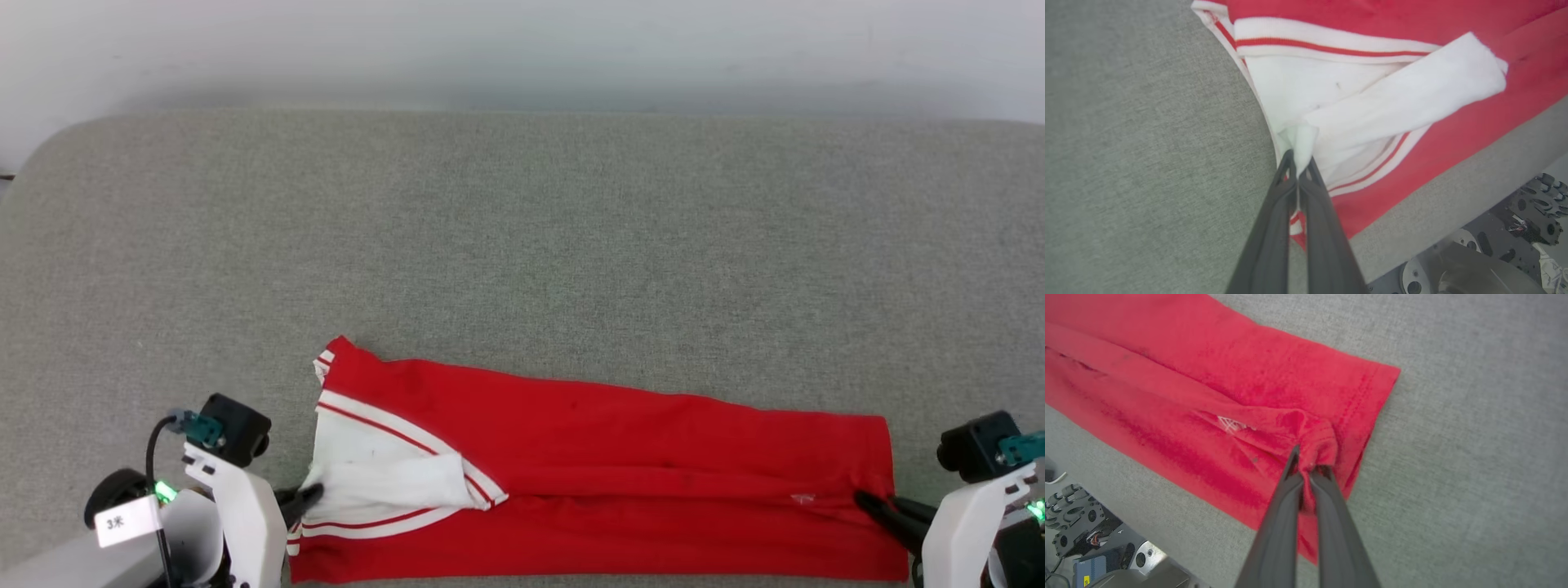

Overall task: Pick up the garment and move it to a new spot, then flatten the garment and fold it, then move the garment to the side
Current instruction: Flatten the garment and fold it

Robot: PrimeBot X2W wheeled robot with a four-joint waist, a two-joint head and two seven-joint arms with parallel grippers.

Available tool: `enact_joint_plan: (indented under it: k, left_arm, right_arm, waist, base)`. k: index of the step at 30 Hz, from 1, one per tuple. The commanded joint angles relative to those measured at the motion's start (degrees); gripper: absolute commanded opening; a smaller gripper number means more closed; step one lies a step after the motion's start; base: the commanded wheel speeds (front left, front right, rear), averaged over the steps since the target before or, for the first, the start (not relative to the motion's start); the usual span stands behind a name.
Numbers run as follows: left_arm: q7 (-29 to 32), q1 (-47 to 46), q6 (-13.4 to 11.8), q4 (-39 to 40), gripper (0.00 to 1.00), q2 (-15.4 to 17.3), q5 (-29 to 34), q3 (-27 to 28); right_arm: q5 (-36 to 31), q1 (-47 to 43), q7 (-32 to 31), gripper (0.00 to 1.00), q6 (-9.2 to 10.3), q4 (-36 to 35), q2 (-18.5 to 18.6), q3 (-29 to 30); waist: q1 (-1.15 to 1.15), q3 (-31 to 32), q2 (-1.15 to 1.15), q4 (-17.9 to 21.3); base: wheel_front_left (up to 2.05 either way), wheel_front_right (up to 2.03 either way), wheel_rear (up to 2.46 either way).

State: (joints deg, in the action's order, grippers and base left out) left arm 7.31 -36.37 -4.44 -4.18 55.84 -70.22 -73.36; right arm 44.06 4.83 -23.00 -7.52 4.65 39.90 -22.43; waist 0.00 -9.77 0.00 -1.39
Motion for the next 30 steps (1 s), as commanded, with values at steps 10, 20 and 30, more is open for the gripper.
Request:
enact_joint_plan:
  k: [10, 20, 30]
  left_arm:
    - [-2.49, 3.27, 1.94, -7.43, 0.13, -5.09, -2.49, 0.65]
    - [-13.13, 5.00, -3.12, -4.88, 1.00, -3.15, 0.30, 3.75]
    - [-22.52, 8.87, -15.40, 1.31, 1.00, -3.33, 4.81, 14.98]
  right_arm:
    - [-1.33, -1.97, -0.68, 0.25, 0.09, 3.46, -3.60, 1.71]
    - [-1.93, -4.02, 3.04, 1.00, 0.07, -3.07, -3.49, 8.58]
    - [-4.42, -6.40, -3.83, 1.00, 0.07, -10.42, -4.00, 18.46]
  waist:
    - [0.00, -1.97, 0.00, -0.24]
    - [0.00, 1.18, 0.00, -0.12]
    - [0.00, 2.51, 0.00, -1.18]
  base:
    - [0.00, 0.00, 0.00]
    - [0.00, 0.00, 0.00]
    - [0.00, 0.00, 0.00]
